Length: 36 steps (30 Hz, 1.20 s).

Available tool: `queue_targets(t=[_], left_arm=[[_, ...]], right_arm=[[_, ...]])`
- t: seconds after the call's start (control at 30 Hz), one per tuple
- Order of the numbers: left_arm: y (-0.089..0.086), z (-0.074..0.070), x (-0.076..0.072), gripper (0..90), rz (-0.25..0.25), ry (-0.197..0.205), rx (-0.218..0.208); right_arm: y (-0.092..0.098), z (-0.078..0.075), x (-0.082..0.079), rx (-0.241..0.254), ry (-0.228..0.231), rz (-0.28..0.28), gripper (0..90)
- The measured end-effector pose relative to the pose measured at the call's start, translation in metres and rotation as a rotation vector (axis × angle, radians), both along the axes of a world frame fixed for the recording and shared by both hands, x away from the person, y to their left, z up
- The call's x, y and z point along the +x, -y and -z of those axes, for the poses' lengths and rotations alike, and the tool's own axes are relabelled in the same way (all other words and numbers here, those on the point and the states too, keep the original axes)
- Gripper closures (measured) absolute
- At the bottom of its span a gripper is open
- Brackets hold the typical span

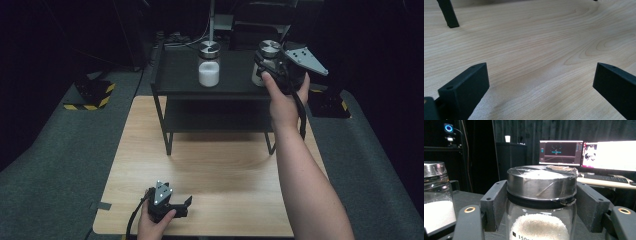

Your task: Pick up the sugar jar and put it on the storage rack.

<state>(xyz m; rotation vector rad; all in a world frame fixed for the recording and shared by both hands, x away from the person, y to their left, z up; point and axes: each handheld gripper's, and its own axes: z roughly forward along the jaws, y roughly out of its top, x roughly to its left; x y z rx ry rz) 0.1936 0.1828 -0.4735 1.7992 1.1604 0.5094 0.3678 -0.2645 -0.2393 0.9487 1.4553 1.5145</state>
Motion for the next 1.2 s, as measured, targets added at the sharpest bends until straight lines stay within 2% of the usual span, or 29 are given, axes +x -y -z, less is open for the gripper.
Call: queue_targets(t=[0.2,0.43,0.5,0.57,0.77,0.9,1.03,1.2], left_arm=[[0.001,0.000,-0.001,0.8,-0.001,0.005,0.001],[0.000,0.000,-0.001,0.8,0.000,0.000,-0.001],[0.000,0.000,-0.001,0.8,-0.001,0.000,0.000],[0.001,0.000,-0.001,0.8,0.001,0.002,0.003],[0.000,0.000,0.000,0.8,0.007,0.001,0.006],[0.000,-0.001,0.000,0.8,0.009,0.001,0.007],[0.000,0.000,-0.001,0.7,0.012,0.006,0.007],[0.000,0.000,0.000,0.7,0.013,0.004,0.006]], right_arm=[[0.000,0.003,-0.001,-0.017,0.014,0.002,30.7],[0.003,0.000,-0.001,-0.021,0.004,-0.008,30.2],[0.004,-0.003,-0.001,-0.023,-0.012,-0.010,29.1],[0.005,-0.004,-0.001,-0.017,-0.030,-0.015,25.8],[0.006,-0.006,-0.003,-0.018,-0.040,-0.020,6.5],[0.009,-0.006,-0.004,-0.024,-0.045,-0.037,0.4],[0.013,-0.002,-0.008,-0.025,-0.014,-0.055,0.0],[0.020,0.003,-0.014,-0.012,-0.010,-0.059,0.0]])
